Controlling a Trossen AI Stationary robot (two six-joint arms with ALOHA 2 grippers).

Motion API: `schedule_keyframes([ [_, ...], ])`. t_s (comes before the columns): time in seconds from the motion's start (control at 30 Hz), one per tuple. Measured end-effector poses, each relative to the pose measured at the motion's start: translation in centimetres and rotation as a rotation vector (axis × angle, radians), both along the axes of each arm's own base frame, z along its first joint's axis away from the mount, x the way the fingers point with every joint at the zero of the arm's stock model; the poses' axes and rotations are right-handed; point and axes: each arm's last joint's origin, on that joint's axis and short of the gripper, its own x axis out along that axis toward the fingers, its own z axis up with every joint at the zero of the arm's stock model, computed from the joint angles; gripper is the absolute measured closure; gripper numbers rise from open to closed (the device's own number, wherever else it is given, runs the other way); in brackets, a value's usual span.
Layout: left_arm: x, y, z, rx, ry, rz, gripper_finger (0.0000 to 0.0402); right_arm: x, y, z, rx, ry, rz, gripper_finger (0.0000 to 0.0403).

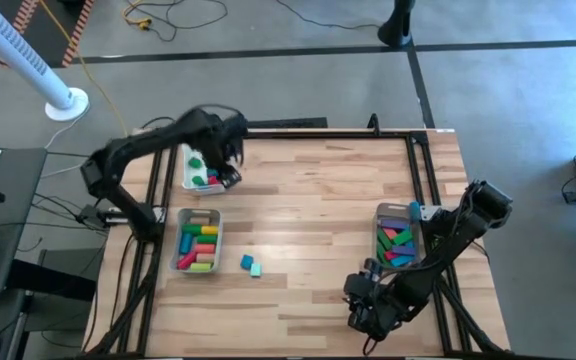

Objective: Sort blocks by size
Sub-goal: Put the blue semicircular block into the white bin

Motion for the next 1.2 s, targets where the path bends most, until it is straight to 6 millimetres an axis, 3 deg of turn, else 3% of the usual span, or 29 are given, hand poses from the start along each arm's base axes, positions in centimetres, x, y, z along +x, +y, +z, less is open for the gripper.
schedule_keyframes([
  [0.27, 5.5, -10.4, 0.2, 0.011, -0.147, -0.130, 0.0227, 0.3, -0.3, 0.0, -0.013, 0.006, 0.021, 0.0191],
  [0.47, 7.1, -15.2, -0.4, -0.027, -0.215, -0.087, 0.0227, 0.5, -0.4, 0.0, -0.020, 0.006, 0.033, 0.0191],
  [0.77, 8.1, -18.5, -4.9, -0.051, -0.135, -0.033, 0.0227, 0.6, -0.3, 0.1, -0.024, -0.001, 0.061, 0.0191],
  [1.2, 9.9, -20.1, -10.2, -0.137, 0.042, 0.047, 0.0227, 0.5, -0.2, 0.1, -0.047, 0.003, 0.100, 0.0191],
])
